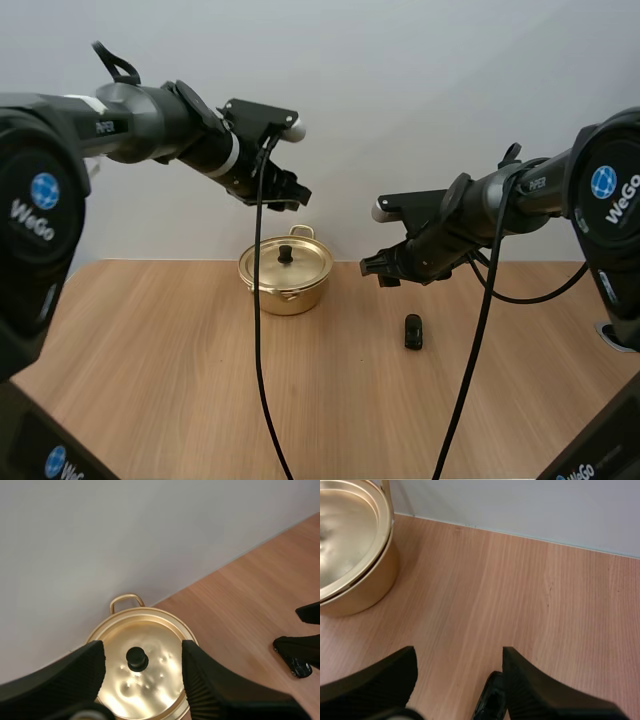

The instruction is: Open the pot, put the car inside, and close it

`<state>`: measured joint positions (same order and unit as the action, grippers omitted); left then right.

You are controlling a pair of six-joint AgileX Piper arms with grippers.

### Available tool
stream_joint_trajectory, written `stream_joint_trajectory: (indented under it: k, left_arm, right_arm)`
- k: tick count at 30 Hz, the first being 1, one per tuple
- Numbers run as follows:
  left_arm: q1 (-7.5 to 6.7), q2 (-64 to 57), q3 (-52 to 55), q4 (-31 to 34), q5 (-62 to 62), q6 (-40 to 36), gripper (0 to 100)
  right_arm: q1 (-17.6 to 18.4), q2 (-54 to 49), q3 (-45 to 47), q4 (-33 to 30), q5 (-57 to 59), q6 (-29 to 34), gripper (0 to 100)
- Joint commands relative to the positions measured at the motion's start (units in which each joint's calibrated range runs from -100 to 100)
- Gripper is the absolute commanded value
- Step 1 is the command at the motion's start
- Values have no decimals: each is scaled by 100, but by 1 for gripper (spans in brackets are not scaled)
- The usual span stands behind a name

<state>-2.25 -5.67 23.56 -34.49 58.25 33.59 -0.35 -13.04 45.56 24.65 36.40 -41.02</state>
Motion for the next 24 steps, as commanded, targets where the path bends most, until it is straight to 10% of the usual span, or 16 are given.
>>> stream_joint_trajectory:
  k: [1,24]
  left_arm:
    - [0,1895,-12,-21,-45,11,77]
    - [-169,2308,-516,7,-717,-33,77]
  right_arm:
    - [-6,13,1,-4,22,6,84]
    - [-24,246,1,-95,332,6,84]
